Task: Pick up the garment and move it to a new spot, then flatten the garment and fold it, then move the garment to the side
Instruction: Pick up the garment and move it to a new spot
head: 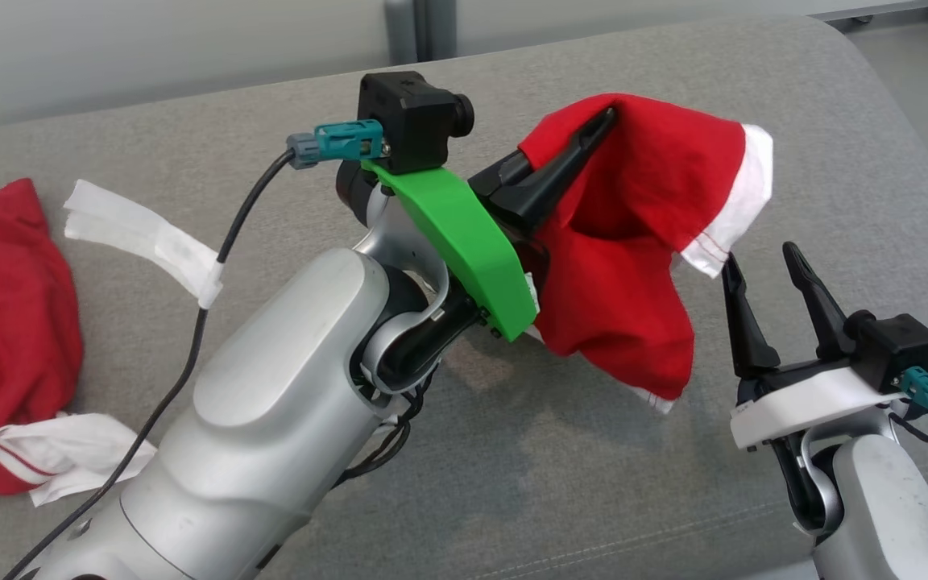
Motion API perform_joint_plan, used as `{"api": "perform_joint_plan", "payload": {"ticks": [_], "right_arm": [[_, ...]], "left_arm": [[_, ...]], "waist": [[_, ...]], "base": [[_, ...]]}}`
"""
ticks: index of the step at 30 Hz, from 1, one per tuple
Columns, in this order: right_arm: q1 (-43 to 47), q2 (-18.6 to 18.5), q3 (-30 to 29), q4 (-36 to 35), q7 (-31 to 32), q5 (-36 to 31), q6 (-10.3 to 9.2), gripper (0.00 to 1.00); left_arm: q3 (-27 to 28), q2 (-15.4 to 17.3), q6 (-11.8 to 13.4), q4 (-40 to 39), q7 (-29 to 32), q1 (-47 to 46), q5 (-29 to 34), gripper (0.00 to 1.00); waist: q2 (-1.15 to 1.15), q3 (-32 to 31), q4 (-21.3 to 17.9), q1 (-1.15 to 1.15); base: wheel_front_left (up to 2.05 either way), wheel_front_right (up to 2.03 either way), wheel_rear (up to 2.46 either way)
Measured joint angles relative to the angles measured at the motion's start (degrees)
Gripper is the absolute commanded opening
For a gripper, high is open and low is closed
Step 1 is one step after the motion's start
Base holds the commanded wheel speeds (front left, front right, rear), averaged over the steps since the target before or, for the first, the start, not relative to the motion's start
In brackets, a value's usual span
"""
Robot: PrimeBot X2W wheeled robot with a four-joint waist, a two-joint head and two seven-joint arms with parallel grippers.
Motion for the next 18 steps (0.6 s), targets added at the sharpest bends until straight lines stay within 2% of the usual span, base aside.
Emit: {"api": "perform_joint_plan", "payload": {"ticks": [6, 11, 14, 18], "right_arm": [[0.8, 0.2, 1.1, 0.7, 0.0, 0.1, 0.08, 1.0], [3.0, -0.1, -0.9, 0.6, 0.0, 0.2, 0.08, 1.0], [2.9, 0.2, -0.2, 0.5, 0.0, 0.2, 0.13, 1.0], [2.0, 0.2, 2.4, 0.3, 0.0, 0.1, 0.41, 1.0]], "left_arm": [[0.4, 0.2, 6.0, 5.3, 0.0, 0.9, 1.5, 0.0], [-0.1, 0.3, 9.5, 11.4, -0.7, 4.8, 1.0, 0.0], [-0.2, 0.3, 10.9, 14.5, -1.1, 5.4, 1.0, 0.0], [0.4, 0.4, 11.4, 18.1, -2.3, 6.0, 1.1, 0.0]], "waist": [[0.0, -0.2, -4.6, 0.0], [0.0, 0.1, -7.0, 0.0], [0.0, 0.5, -6.7, 0.0], [0.0, 0.9, -6.1, 0.0]], "base": [[0.0, 0.0, 0.0], [0.0, 0.0, 0.0], [0.0, 0.0, 0.0], [0.0, 0.0, 0.0]]}}
